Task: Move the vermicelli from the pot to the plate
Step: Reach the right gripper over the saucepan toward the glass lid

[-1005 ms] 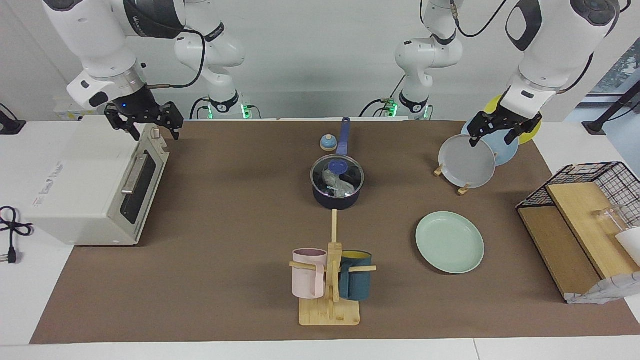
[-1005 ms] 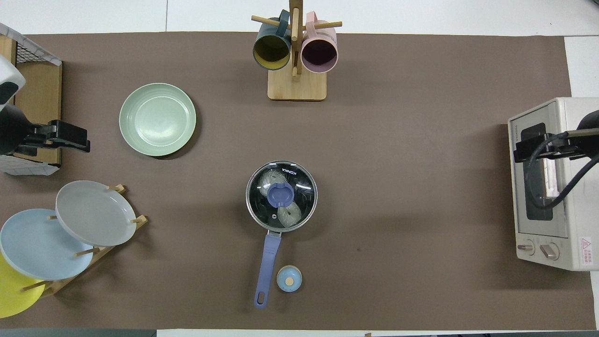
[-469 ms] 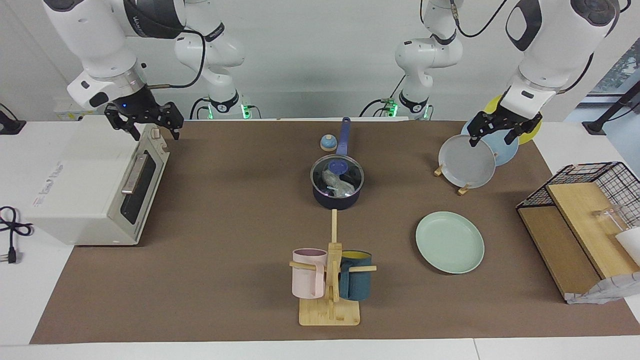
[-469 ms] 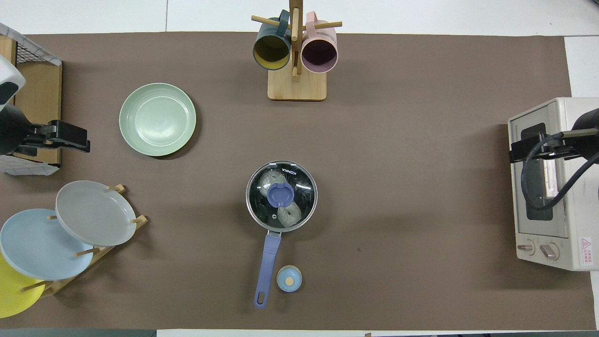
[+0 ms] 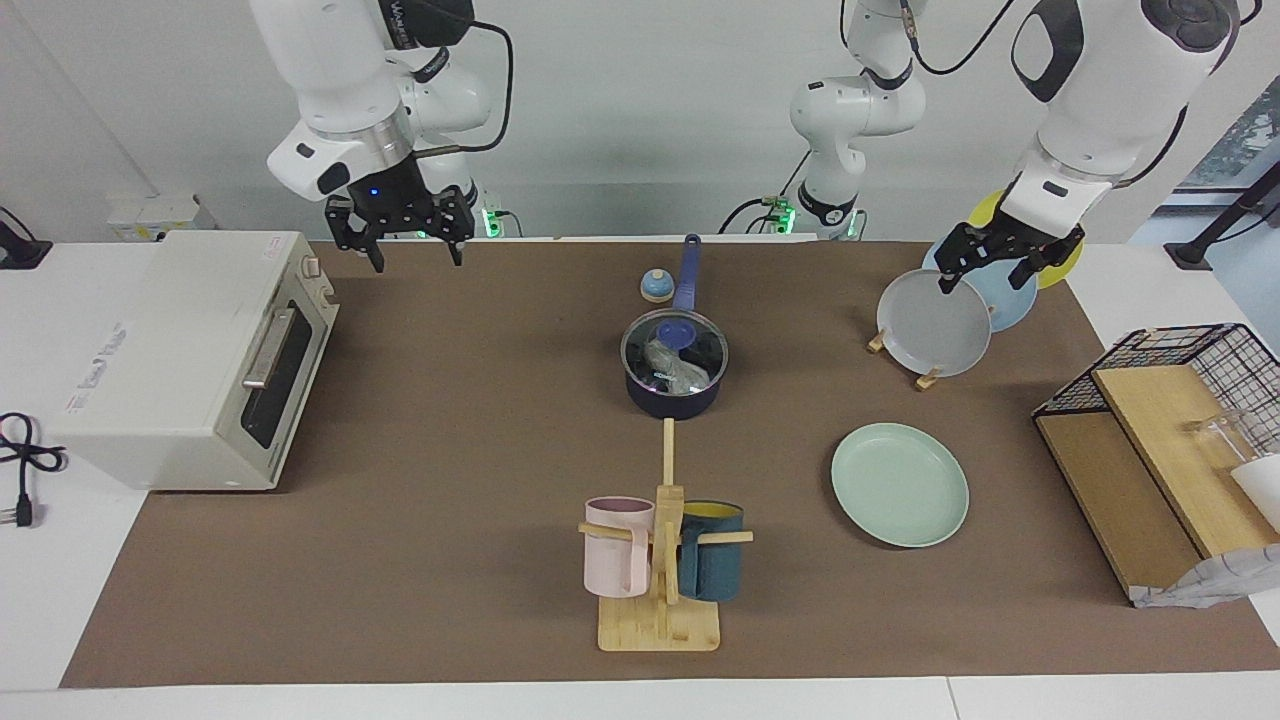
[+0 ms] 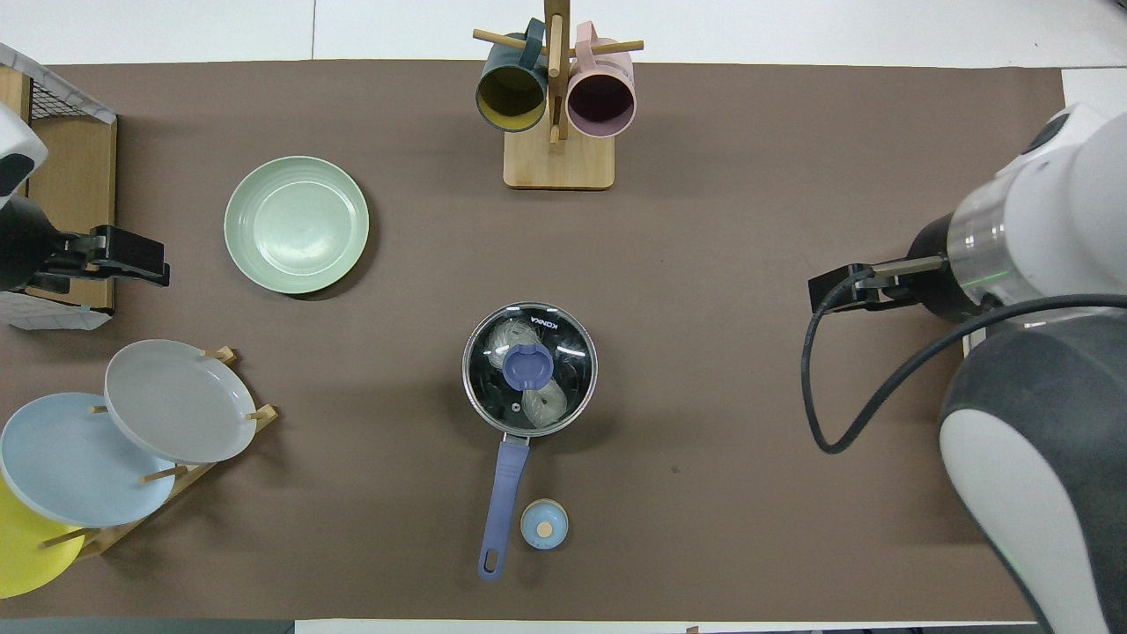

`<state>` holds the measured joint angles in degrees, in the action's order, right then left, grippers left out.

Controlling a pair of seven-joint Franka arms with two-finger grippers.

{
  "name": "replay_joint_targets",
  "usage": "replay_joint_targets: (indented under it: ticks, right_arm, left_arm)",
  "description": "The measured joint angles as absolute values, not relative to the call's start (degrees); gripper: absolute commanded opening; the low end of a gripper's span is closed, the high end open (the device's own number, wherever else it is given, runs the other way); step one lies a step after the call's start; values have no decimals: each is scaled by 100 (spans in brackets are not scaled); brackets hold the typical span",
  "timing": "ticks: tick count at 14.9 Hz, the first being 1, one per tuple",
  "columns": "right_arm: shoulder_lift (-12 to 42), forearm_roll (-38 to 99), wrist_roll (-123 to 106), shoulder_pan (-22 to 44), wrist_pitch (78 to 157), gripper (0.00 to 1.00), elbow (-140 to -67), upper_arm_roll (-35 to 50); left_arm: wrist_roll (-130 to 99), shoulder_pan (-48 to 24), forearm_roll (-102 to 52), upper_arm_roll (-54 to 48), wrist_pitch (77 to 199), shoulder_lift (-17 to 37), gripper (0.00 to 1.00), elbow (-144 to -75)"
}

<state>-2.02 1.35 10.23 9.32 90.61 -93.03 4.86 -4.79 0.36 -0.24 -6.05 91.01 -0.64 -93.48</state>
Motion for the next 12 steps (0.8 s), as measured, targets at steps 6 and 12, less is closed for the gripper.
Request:
replay_joint_targets:
  ticks: [6, 12]
  right_arm:
    - [772, 133, 2274, 2054, 9108, 100, -8455, 488]
    - [1680, 110, 3453, 3033, 10051, 100, -8057, 488]
  left_arm:
    - [-479, 36, -24, -605, 9128, -64, 100, -9348]
    - [-480, 37, -24, -604, 9149, -64, 100, -9348]
